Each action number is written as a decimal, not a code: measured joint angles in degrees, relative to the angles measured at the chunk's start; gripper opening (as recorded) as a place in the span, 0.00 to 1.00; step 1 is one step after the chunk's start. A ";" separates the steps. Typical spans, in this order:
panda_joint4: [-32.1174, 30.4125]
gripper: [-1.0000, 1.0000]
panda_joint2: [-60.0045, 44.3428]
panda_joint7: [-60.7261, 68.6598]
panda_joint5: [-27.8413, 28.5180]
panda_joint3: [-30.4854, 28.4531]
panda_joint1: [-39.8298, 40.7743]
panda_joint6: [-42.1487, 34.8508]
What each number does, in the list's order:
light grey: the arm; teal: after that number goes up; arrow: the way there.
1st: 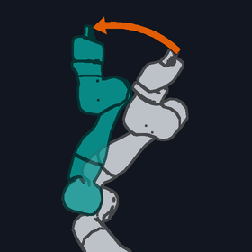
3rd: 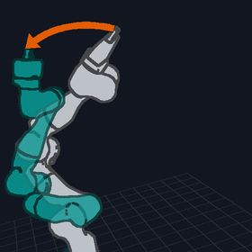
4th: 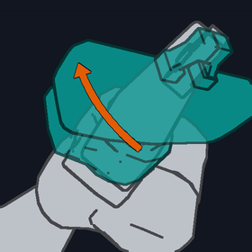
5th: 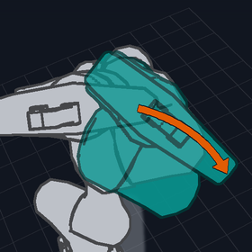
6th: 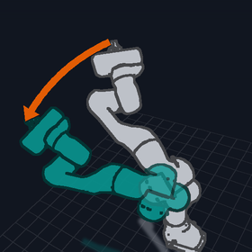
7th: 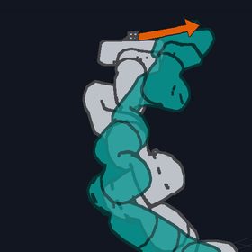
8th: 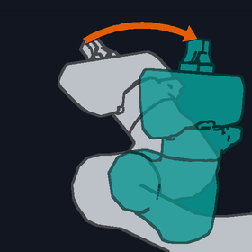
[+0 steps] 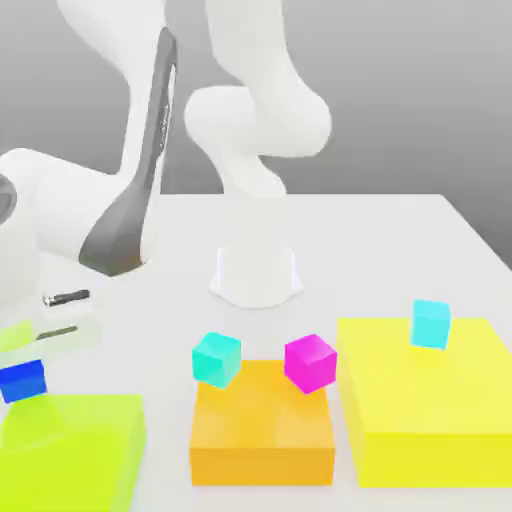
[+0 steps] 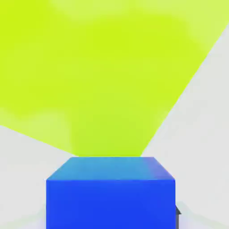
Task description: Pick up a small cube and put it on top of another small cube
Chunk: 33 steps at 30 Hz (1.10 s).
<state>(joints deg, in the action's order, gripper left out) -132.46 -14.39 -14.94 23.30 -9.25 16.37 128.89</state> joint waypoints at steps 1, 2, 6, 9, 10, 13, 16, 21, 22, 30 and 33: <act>-0.43 0.00 0.56 -3.16 -0.49 0.61 -1.28 -1.02; -0.86 0.00 1.11 -6.35 -1.00 1.25 -2.51 -2.01; -2.56 0.00 3.34 -19.51 -3.19 3.82 -7.21 -5.50; -3.86 0.00 5.05 -29.78 -4.93 5.85 -10.39 -7.56; -4.29 0.00 5.64 -33.24 -5.56 6.38 -11.56 -8.15; -5.66 0.00 7.49 -43.86 -7.40 8.36 -14.74 -9.48; -7.12 0.00 9.48 -54.64 -9.30 10.36 -18.24 -10.21; -9.77 0.00 13.23 -72.79 -12.69 12.82 -23.84 -10.15; -10.33 0.00 14.05 -76.42 -13.38 13.15 -25.02 -9.97; -15.45 0.00 21.69 -105.09 -19.28 17.35 -31.77 -6.06; -17.58 0.00 25.11 -115.23 -22.06 20.00 -33.35 -3.73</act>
<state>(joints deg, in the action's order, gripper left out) -150.04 10.71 -130.17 1.24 10.75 -16.98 125.17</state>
